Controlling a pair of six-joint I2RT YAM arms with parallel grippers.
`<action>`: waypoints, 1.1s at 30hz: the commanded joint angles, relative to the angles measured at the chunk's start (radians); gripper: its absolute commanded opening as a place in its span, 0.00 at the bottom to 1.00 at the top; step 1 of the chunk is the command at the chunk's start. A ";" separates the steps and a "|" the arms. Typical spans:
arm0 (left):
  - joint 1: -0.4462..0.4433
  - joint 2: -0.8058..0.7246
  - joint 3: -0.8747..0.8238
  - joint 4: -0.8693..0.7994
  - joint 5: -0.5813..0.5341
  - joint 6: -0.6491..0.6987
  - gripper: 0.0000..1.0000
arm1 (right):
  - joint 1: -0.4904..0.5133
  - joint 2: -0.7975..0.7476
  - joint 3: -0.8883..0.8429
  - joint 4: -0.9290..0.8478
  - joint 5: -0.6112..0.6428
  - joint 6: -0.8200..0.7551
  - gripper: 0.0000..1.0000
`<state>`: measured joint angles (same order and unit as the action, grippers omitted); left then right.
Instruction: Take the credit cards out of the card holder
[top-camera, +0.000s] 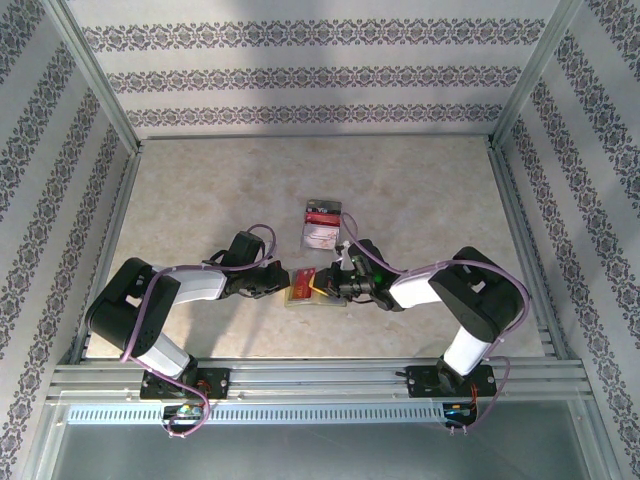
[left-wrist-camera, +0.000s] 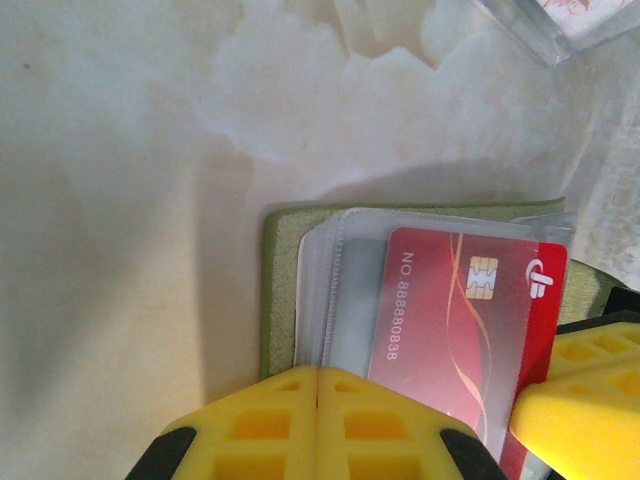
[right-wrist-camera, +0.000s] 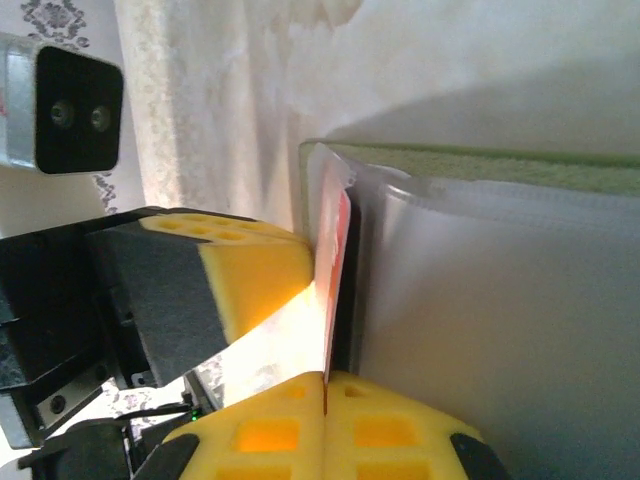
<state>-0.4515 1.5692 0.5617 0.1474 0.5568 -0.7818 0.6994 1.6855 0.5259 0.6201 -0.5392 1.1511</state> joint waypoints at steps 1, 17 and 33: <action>-0.016 0.032 -0.019 -0.131 -0.077 0.029 0.02 | -0.019 -0.073 -0.018 -0.069 0.024 -0.058 0.00; -0.015 -0.098 0.034 -0.074 -0.003 0.027 0.26 | -0.156 -0.511 0.076 -0.751 0.030 -0.547 0.00; 0.148 -0.747 0.076 -0.501 -0.260 0.253 0.73 | -0.186 -0.315 0.827 -1.552 0.233 -1.528 0.00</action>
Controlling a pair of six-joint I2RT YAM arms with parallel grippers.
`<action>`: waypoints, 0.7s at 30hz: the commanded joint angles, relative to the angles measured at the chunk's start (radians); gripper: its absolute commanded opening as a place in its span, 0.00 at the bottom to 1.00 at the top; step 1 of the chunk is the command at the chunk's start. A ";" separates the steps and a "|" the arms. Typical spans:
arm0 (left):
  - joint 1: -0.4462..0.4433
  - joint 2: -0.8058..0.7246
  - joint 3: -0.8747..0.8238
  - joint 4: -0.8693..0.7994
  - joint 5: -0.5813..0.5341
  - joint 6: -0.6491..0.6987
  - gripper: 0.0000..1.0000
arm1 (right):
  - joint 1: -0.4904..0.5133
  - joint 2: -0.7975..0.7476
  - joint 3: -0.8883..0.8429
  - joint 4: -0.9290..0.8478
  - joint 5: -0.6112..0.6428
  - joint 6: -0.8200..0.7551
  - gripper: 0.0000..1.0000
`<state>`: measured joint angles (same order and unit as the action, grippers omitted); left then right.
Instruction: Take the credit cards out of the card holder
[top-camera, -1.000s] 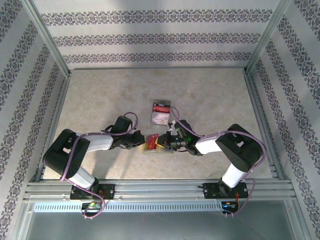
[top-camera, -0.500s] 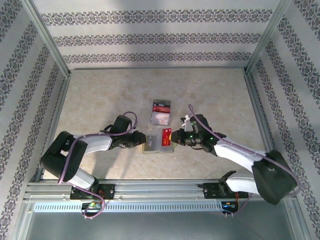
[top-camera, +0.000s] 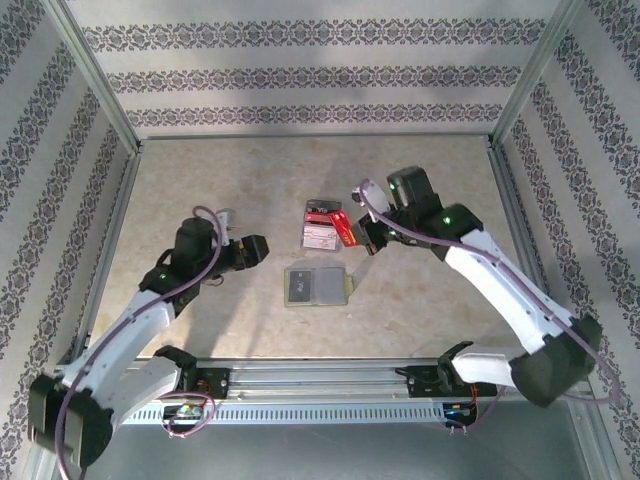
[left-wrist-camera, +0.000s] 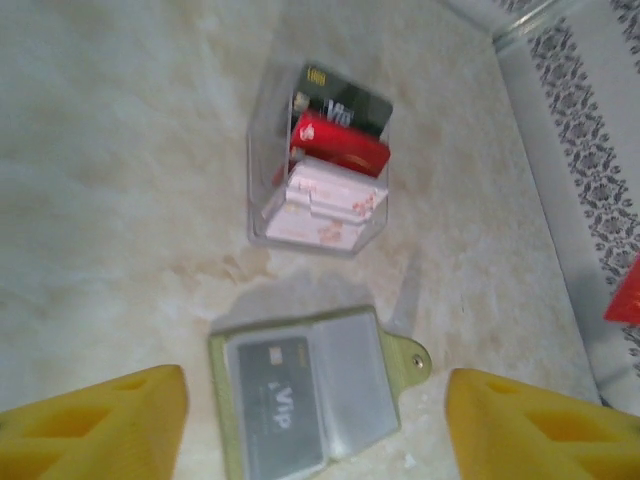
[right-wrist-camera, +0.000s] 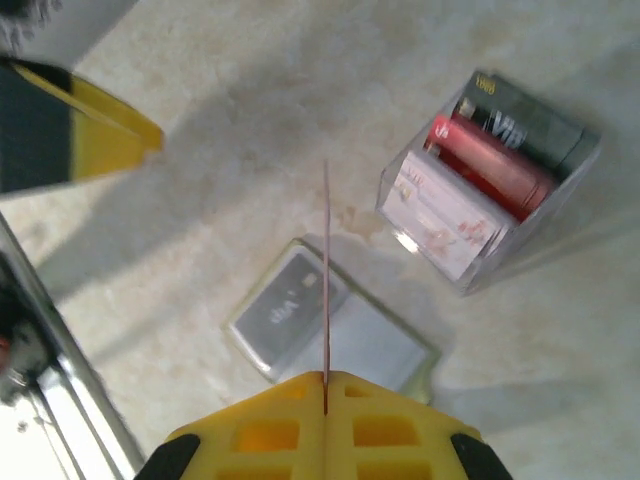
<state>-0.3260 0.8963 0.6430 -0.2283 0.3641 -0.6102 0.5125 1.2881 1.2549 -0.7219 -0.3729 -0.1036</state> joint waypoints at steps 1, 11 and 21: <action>0.027 -0.104 -0.002 -0.144 -0.082 0.098 0.75 | 0.004 0.120 0.142 -0.245 0.079 -0.325 0.00; 0.036 -0.270 0.033 -0.309 -0.200 0.217 0.88 | 0.050 0.556 0.603 -0.493 0.248 -0.654 0.00; 0.041 -0.261 0.012 -0.349 -0.277 0.228 0.89 | 0.103 0.842 0.844 -0.531 0.441 -0.764 0.00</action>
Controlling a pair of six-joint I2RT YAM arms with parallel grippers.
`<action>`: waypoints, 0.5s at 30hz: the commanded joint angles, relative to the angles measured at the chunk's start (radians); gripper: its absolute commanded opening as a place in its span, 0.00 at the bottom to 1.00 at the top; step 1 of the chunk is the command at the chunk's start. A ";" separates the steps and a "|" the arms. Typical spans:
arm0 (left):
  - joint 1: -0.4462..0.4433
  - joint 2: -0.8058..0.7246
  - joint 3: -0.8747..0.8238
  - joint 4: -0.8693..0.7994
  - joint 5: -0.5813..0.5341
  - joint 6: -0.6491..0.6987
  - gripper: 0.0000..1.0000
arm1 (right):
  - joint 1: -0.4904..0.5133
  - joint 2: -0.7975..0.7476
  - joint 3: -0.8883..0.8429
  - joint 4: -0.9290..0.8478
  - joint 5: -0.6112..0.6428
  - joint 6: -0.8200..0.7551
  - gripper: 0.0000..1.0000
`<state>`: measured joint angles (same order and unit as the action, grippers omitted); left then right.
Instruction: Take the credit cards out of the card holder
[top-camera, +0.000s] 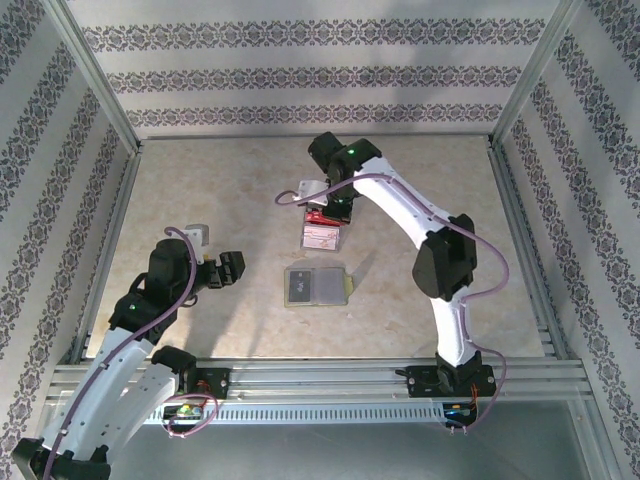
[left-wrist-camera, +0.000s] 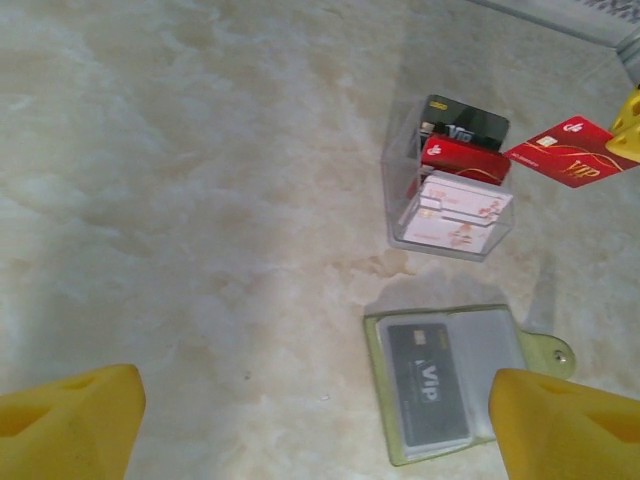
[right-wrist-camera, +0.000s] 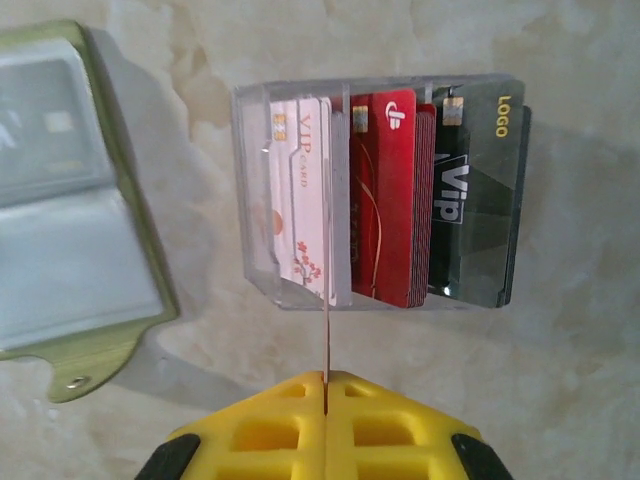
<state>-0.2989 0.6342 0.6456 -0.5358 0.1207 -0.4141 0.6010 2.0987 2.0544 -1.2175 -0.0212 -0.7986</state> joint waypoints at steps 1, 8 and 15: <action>0.014 0.007 0.009 -0.041 -0.032 0.035 0.89 | 0.018 0.045 0.052 -0.022 0.094 -0.081 0.00; 0.016 0.023 0.006 -0.039 -0.030 0.029 0.90 | 0.034 0.122 0.097 0.033 0.135 -0.136 0.00; 0.015 0.030 0.002 -0.035 -0.028 0.022 0.90 | 0.033 0.177 0.149 0.039 0.139 -0.140 0.00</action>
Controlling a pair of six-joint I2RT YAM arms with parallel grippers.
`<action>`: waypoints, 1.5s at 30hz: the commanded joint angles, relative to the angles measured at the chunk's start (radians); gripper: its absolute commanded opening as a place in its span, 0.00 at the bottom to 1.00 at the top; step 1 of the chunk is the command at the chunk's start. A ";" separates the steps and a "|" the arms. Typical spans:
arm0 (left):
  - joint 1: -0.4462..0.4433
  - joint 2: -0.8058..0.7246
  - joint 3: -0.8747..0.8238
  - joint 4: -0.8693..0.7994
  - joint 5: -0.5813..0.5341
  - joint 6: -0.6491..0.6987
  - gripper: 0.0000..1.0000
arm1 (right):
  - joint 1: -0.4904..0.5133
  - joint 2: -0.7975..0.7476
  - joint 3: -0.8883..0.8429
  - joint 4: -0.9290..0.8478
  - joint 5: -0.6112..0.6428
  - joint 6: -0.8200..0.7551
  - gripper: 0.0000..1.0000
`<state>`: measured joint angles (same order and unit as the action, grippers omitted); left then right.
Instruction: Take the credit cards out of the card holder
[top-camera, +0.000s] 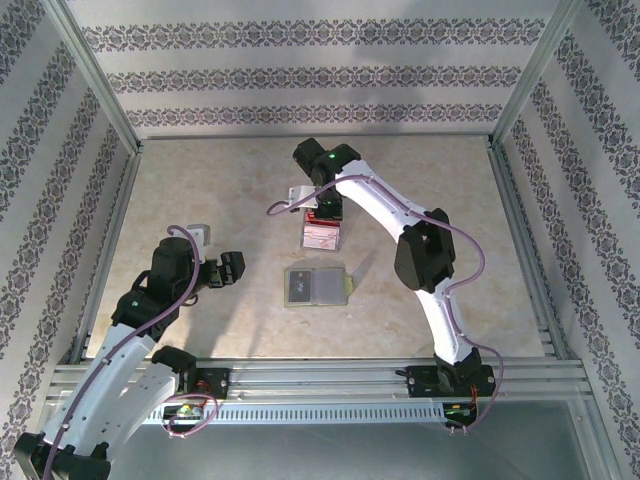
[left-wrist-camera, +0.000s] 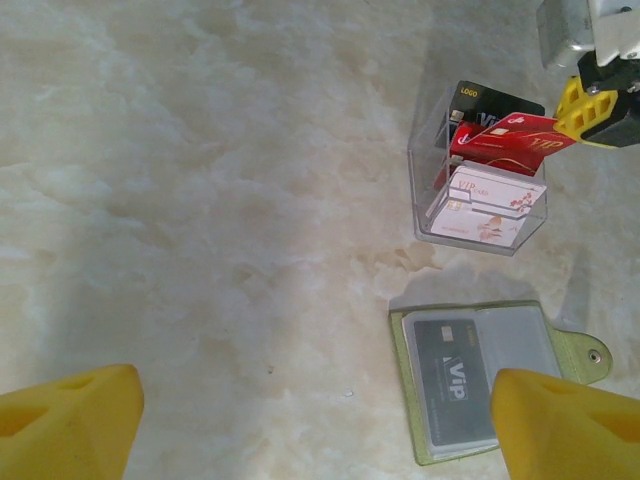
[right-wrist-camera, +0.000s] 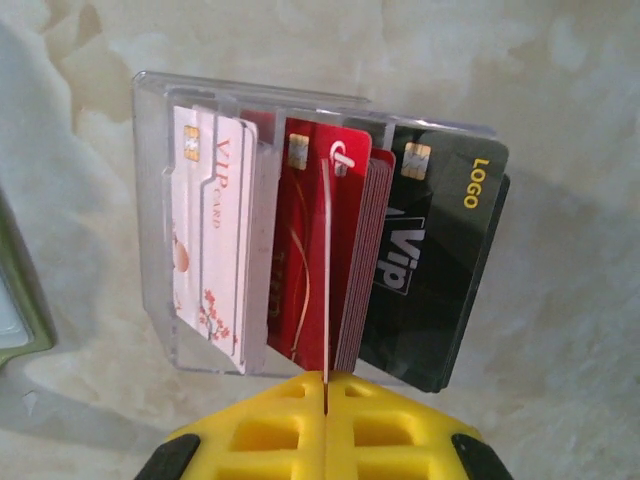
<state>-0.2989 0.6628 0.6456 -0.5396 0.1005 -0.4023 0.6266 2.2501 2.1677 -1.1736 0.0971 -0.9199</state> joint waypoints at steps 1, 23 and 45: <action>0.015 0.003 0.001 -0.030 -0.007 0.011 0.90 | 0.006 0.030 0.043 -0.007 0.016 -0.015 0.00; 0.016 0.017 0.008 -0.033 0.007 0.004 0.90 | -0.016 0.066 0.066 -0.016 -0.013 0.032 0.11; -0.044 0.355 -0.086 0.315 0.453 -0.278 0.54 | -0.128 -0.606 -0.508 0.285 -0.120 0.738 0.43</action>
<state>-0.3115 0.9730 0.5861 -0.3717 0.4362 -0.5861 0.5236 1.7844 1.8324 -1.0222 0.0437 -0.4168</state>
